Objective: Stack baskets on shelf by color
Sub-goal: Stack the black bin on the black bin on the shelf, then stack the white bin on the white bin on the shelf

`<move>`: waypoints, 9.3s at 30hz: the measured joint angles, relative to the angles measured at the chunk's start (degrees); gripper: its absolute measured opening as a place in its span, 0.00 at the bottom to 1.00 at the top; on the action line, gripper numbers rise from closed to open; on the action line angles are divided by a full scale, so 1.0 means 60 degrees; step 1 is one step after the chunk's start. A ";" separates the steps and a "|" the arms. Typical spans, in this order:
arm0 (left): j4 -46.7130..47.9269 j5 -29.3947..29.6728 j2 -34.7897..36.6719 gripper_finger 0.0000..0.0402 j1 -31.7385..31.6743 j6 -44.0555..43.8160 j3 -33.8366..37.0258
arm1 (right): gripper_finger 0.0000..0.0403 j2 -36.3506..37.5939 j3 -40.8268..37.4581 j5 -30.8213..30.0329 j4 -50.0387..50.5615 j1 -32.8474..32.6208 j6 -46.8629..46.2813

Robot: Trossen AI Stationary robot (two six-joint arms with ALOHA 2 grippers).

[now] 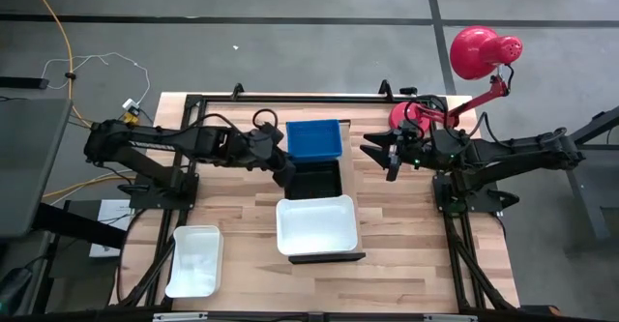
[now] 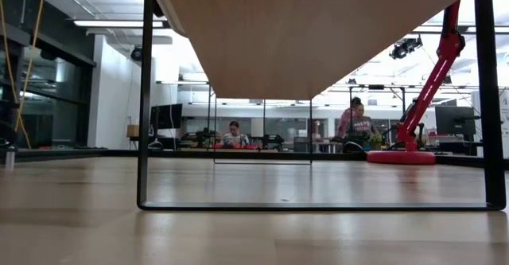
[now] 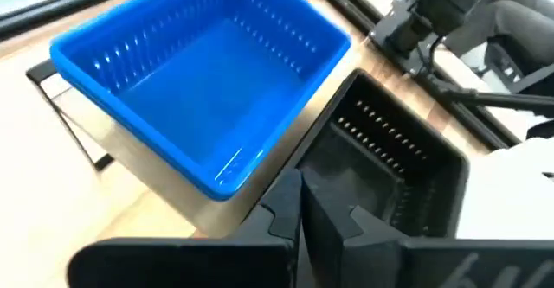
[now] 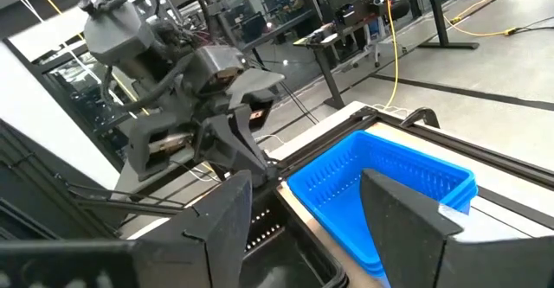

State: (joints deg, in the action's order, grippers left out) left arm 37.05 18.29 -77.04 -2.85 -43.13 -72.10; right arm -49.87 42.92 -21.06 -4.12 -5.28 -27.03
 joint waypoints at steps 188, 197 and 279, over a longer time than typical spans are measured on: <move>0.8348 0.0127 0.3873 0.00 0.4092 -0.2340 0.1503 | 0.51 0.0000 0.0000 0.0831 -0.0896 0.0002 0.0914; 0.7819 0.1810 0.3505 0.00 0.3136 -0.3460 -0.1418 | 0.51 0.0000 0.0000 0.0836 -0.0889 0.0003 0.0944; 0.5409 0.2039 -0.3241 0.16 0.4408 -1.1060 -0.5304 | 0.51 0.0004 -0.0004 0.0834 0.2054 0.0004 0.0834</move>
State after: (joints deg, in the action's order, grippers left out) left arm 69.51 30.52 -96.49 23.59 -109.50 -103.92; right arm -49.84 42.89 -16.05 8.20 -5.26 -22.02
